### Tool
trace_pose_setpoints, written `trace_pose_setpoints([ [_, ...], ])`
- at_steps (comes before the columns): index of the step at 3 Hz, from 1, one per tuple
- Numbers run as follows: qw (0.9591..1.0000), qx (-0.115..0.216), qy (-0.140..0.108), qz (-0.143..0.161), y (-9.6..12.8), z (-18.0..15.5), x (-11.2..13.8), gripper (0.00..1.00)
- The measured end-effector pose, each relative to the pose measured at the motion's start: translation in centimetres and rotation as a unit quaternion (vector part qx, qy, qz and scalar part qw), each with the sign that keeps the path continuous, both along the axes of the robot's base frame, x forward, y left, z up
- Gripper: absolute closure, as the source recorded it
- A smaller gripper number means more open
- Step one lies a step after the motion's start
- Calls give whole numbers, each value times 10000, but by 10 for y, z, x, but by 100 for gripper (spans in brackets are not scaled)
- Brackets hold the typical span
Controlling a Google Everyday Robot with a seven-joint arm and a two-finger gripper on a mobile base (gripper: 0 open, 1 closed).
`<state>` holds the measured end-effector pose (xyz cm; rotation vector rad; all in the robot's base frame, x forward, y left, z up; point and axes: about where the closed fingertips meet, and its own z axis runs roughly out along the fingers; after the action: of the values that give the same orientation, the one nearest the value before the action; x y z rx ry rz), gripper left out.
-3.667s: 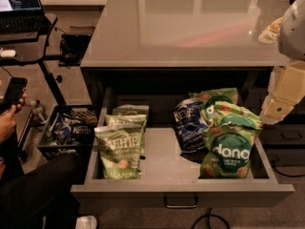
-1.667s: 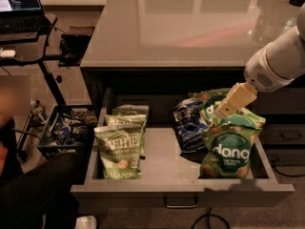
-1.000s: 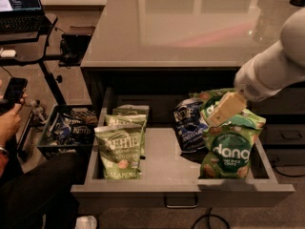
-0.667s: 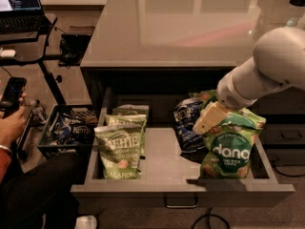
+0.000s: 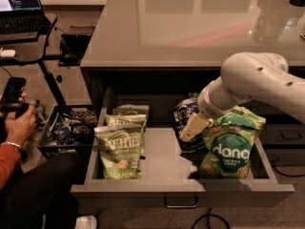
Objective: Pick green jalapeno chip bag from top drawer and place on counter
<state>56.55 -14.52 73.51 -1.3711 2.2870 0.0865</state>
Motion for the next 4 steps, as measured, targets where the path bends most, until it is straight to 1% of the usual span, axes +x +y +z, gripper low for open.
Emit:
trace_pose_setpoints([
  [1, 9998, -175, -129, 40, 7, -24, 14, 0],
  [2, 9994, -247, -253, -16, 6, -51, 24, 0],
  [3, 9991, -240, -337, -44, 4, -73, 32, 0],
  [4, 9992, -210, -326, -83, 3, -88, 37, 0],
])
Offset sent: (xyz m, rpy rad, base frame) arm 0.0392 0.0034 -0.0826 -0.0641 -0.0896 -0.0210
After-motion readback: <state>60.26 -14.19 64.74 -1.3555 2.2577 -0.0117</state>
